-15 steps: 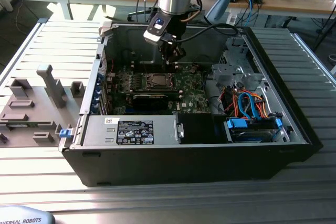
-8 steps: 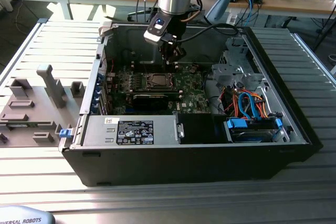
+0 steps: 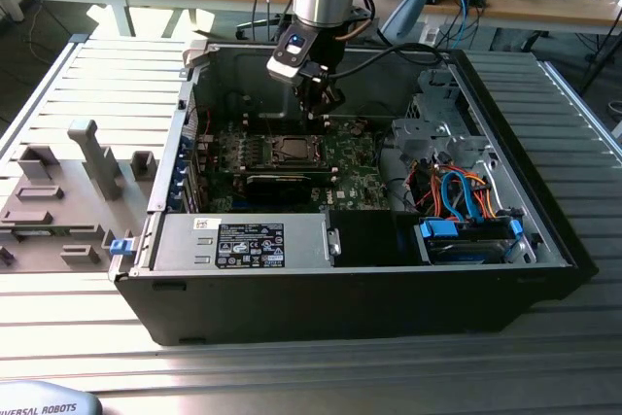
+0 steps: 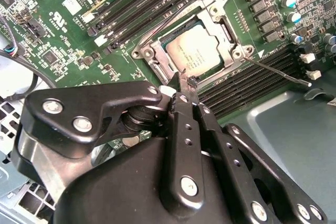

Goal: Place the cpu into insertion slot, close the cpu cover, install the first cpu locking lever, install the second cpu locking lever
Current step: 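Install the first cpu locking lever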

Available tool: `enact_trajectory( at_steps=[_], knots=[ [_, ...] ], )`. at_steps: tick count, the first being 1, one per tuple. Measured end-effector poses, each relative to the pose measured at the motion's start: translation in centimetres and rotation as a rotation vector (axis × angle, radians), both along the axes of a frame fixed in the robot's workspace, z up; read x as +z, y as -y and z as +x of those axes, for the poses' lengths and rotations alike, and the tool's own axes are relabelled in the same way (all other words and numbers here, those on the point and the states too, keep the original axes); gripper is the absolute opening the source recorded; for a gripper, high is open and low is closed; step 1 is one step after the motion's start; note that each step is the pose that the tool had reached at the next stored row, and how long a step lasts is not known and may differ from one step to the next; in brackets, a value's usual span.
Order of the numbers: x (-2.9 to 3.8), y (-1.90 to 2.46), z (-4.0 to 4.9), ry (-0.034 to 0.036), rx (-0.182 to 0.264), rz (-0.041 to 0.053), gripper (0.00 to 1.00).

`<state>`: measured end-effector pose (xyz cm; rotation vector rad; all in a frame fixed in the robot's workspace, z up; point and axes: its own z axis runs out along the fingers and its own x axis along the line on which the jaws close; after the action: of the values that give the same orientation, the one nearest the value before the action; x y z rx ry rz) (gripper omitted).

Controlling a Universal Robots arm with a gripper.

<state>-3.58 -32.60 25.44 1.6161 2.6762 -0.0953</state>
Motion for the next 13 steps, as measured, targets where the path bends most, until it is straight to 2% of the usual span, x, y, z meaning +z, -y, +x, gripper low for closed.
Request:
enact_trajectory(
  at_steps=[13],
  knots=[
    [0.00,0.00,0.00,0.0000,0.021,0.0000,0.11]
  ],
)
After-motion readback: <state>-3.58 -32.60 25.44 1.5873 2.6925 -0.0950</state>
